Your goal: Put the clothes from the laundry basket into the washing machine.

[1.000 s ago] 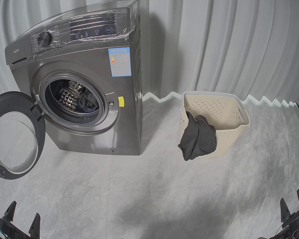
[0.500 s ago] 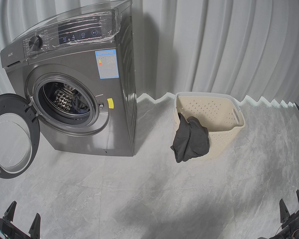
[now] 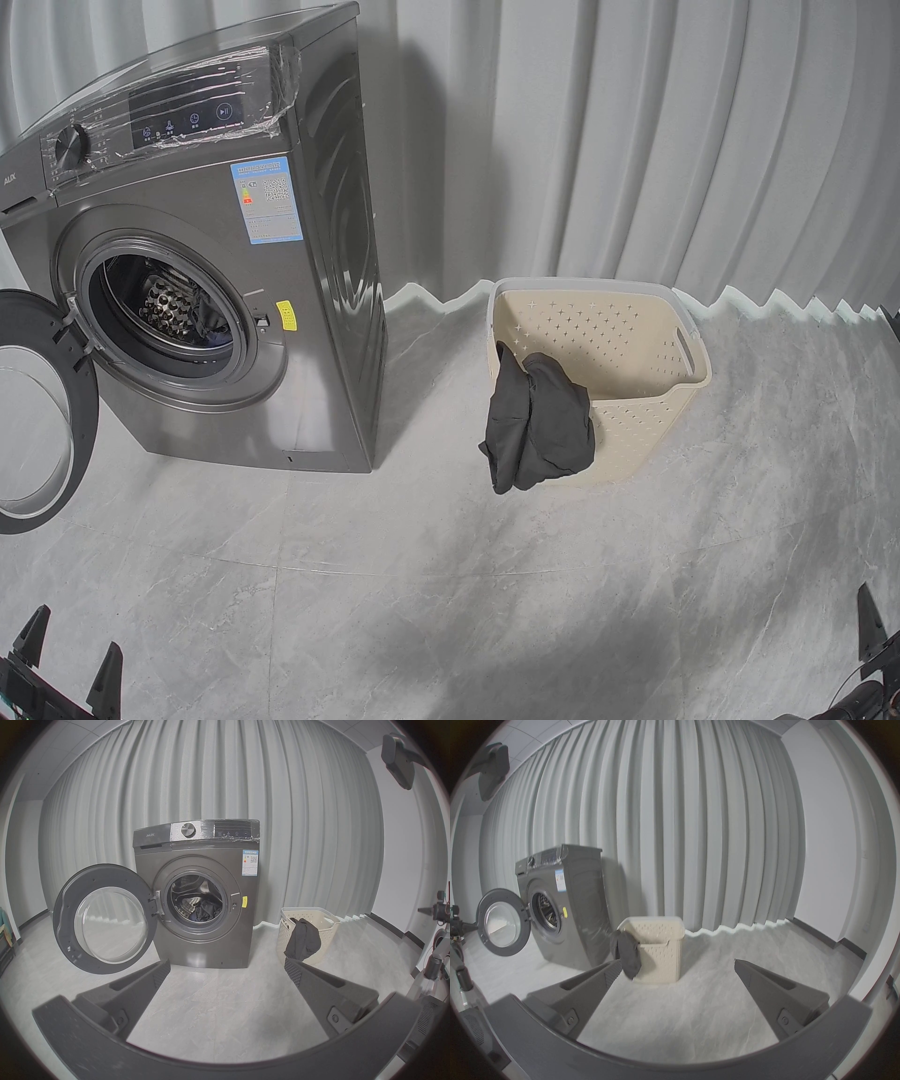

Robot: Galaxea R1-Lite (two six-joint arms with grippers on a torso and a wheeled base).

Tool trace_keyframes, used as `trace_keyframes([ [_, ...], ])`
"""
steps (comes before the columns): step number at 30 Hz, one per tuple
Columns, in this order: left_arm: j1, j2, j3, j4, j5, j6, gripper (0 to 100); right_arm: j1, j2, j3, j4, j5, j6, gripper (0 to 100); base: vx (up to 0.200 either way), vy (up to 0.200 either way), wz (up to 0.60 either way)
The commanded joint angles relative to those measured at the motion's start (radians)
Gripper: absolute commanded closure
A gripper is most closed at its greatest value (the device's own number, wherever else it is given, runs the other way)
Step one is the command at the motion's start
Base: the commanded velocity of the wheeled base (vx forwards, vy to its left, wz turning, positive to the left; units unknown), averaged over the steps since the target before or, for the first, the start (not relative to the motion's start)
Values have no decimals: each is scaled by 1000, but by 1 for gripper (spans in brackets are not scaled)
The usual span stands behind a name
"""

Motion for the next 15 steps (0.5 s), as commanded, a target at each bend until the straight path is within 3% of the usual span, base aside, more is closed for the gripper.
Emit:
trace_keyframes([
  [1, 0, -15, 18, -1, 1, 2, 0, 8, -1, -98, -19, 5, -5, 0, 200, 0, 0],
  [4, 0, -15, 18, -1, 1, 4, 0, 15, 13, -135, 16, 20, -5, 0, 133, 0, 0],
  [6, 0, -15, 18, -1, 4, -1, 0, 31, 80, -159, 85, 90, 0, 0, 0, 0, 0],
  [8, 0, -15, 18, -1, 1, -4, 0, 34, 103, -159, 96, 114, 3, 0, 0, 0, 0],
  [9, 0, -15, 18, 1, 2, -5, 0, 36, 151, -156, 100, 163, 6, 0, 0, 0, 0],
  [11, 0, -15, 18, 1, 2, -5, 0, 33, 217, -150, 85, 195, 6, 0, 0, -200, 0],
  [15, 0, -15, 18, 1, 2, -4, 0, 30, 330, -164, 65, 203, -3, 0, 0, -200, 0],
])
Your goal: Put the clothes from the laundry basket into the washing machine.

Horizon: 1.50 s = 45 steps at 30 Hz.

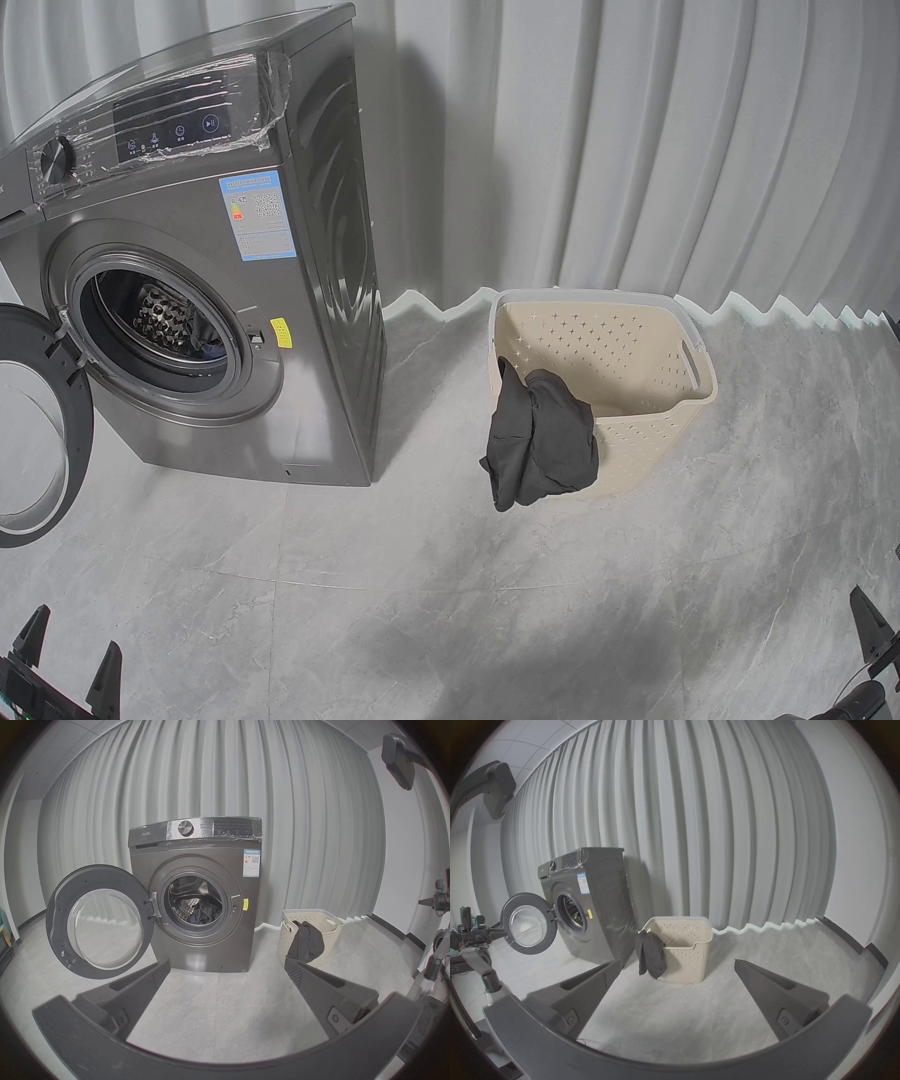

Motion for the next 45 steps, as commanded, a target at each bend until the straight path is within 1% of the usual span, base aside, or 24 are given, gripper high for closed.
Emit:
trace_keyframes([
  [1, 0, -16, 18, 1, 1, 0, 0, 0, 198, -17, -28, 28, -7, 0, 0, -200, 0],
  [3, 0, -16, 18, 1, 1, 0, 0, 0, 222, -18, -45, 28, -9, 0, 0, -200, 0],
  [6, 0, -16, 18, -1, -1, 2, 0, 15, 336, -37, -97, 31, -13, 0, 0, -200, 0],
  [10, 0, -16, 18, 1, 1, 6, 0, 32, 465, -56, -140, 29, 10, 0, 0, -150, 0],
  [13, 0, -16, 18, -1, 1, 3, 0, 66, 580, -61, -191, 51, 29, 0, 0, 0, 0],
  [16, 0, -16, 18, -1, -1, 5, 0, 119, 690, -60, -280, 62, 29, 0, 0, 0, 0],
  [17, 0, -16, 18, -1, -1, 5, 0, 125, 700, -60, -291, 62, 31, 0, 0, 0, 0],
  [18, 0, -16, 18, -1, -1, 3, 0, 165, 753, -60, -338, 63, 29, 0, 0, 0, 0],
  [20, 0, -16, 18, -1, -1, 2, 0, 234, 804, -61, -383, 60, 31, 0, 0, 0, 0],
  [22, 0, -16, 18, -1, 1, 2, 0, 279, 853, -67, -404, 54, 33, 0, 100, 0, 0],
  [27, 0, -16, 18, -1, 1, -3, 0, 290, 966, -119, -447, 54, 39, 0, 200, 0, 0],
  [30, 0, -16, 18, -1, 1, -8, 0, 290, 1026, -153, -486, 54, 85, 0, 200, 0, 0],
  [32, 0, -16, 18, -1, 1, -8, 0, 290, 1026, -153, -486, 54, 85, 0, 200, 0, 0],
  [33, 0, -16, 18, -1, 1, -6, 0, 291, 1088, -182, -513, 54, 109, 0, 200, 0, 0],
  [40, 0, -16, 18, -1, 1, -11, 0, 305, 1241, -250, -578, 49, 112, 0, 0, 0, 0],
  [45, 0, -16, 18, -1, -1, -12, 0, 342, 1339, -297, -604, 42, 117, 0, 0, 0, 0],
])
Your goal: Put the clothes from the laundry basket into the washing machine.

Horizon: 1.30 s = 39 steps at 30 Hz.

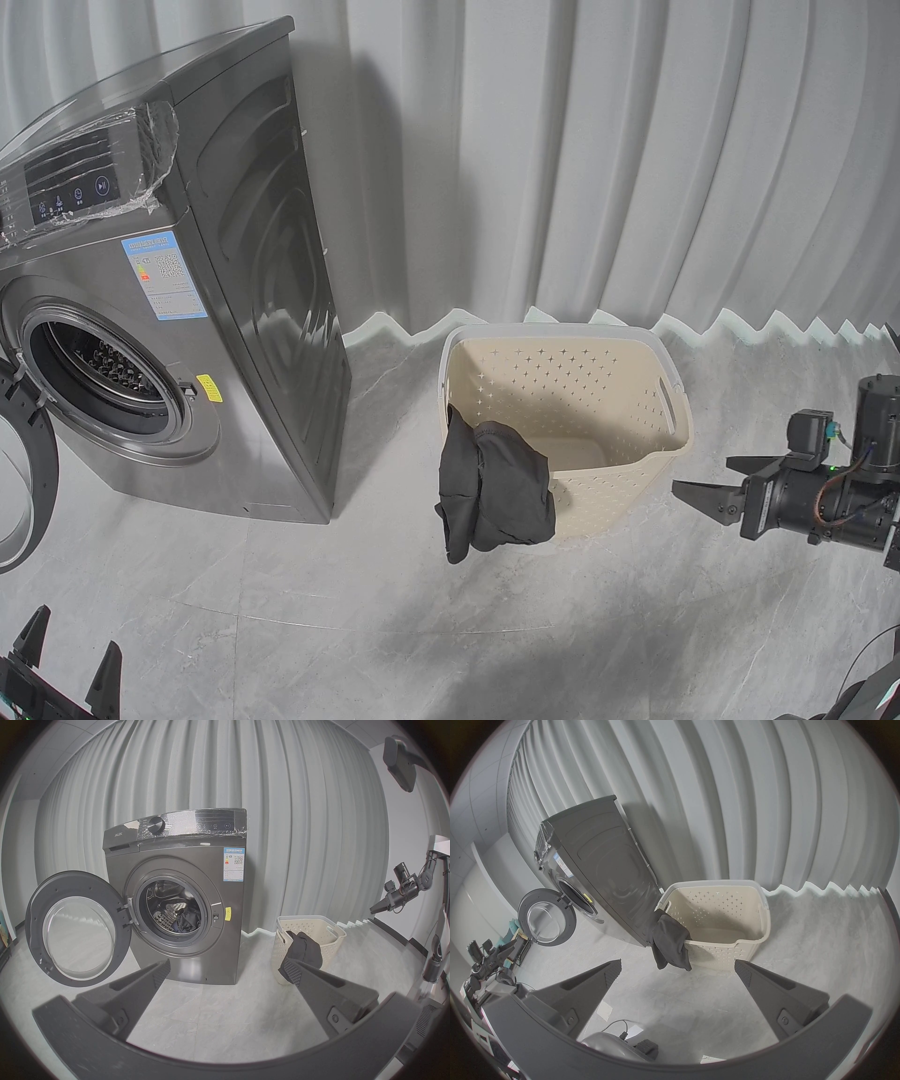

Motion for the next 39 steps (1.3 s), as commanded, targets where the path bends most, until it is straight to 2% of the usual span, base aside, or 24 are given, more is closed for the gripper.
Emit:
trace_keyframes([
  [1, 0, -16, 18, 0, -2, -4, 0, 35, 153, -59, -31, -14, 3, 0, 0, 0, 0],
  [6, 0, -16, 16, 0, -2, -4, 0, 64, 248, -92, -117, -56, 6, 0, 0, 0, 0],
  [12, 0, -16, 16, 0, -2, -6, 0, 99, 348, -131, -186, -94, 34, 0, 0, 0, 0],
  [18, 0, -16, 16, 0, -4, -6, 0, 121, 406, -181, -191, -103, 41, 0, 0, 0, 0],
  [24, 0, -16, 16, 0, -4, -6, 0, 132, 425, -204, -191, -103, 41, 0, 200, 0, 0],
  [27, 0, -16, 16, 0, -2, -7, 0, 138, 442, -212, -191, -105, 41, 0, 0, 0, 0],
  [35, 0, -16, 16, 0, -2, -7, 0, 164, 526, -252, -192, -128, 41, 0, 0, 0, 0],
  [39, 0, -16, 16, 0, -2, -7, 0, 188, 597, -286, -214, -163, 41, 0, 0, 0, 0],
])
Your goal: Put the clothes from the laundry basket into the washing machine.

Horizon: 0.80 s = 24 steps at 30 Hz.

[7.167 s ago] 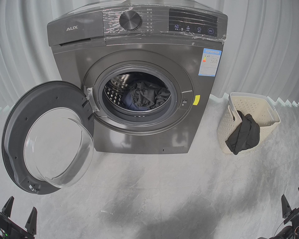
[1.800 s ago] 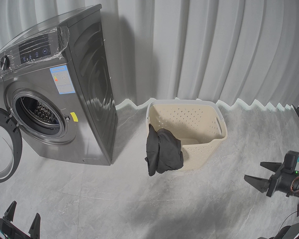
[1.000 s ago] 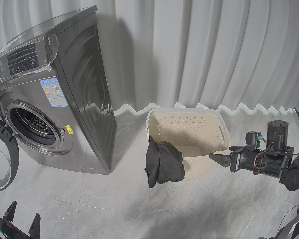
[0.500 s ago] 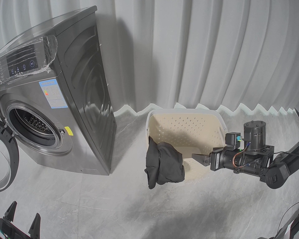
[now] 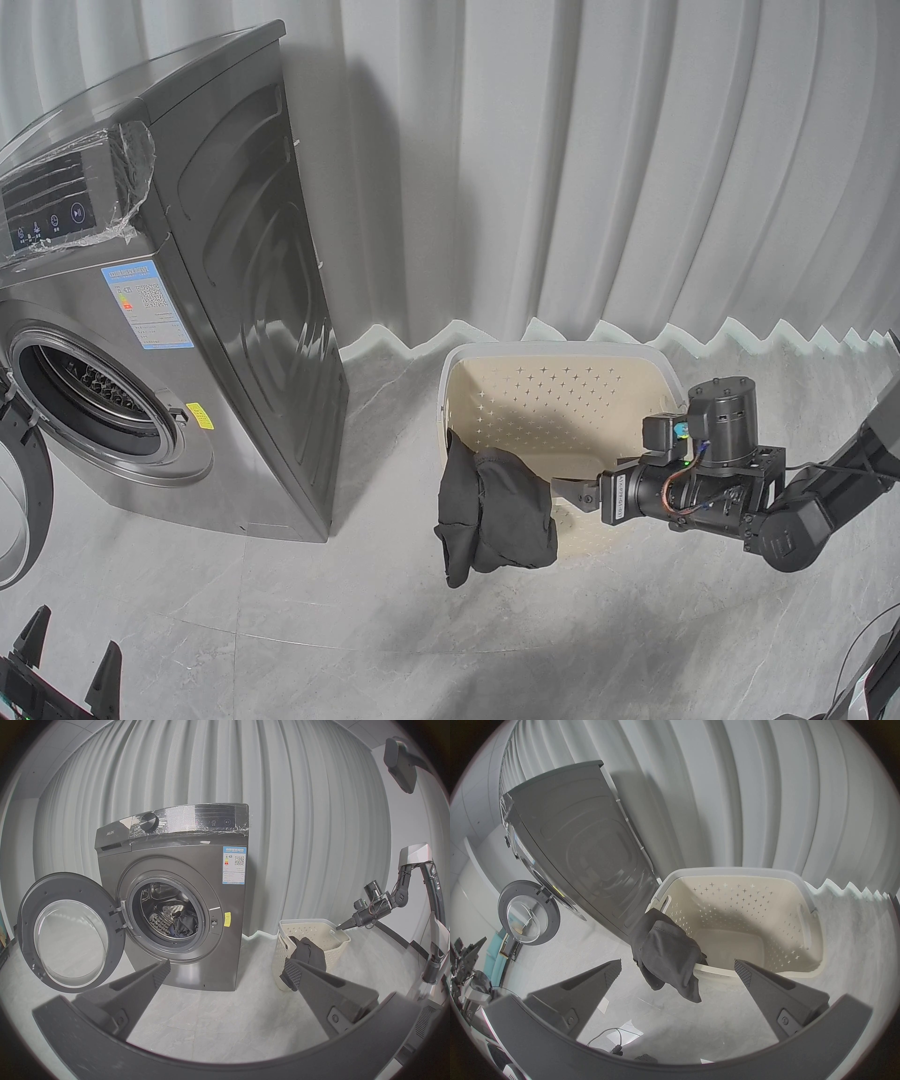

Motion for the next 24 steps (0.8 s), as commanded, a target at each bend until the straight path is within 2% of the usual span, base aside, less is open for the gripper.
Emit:
trace_keyframes([
  [1, 0, -16, 16, 0, 0, 0, 0, 29, 103, -40, -42, -24, 0, 0, 0, 0, 0],
  [12, 0, -16, 16, 0, -1, -6, 0, 46, 270, -85, -153, -41, -7, 0, 0, 0, 0],
  [24, 0, -16, 16, 0, -1, -5, 0, 57, 370, -154, -163, -40, -14, 0, 0, 0, 0],
])
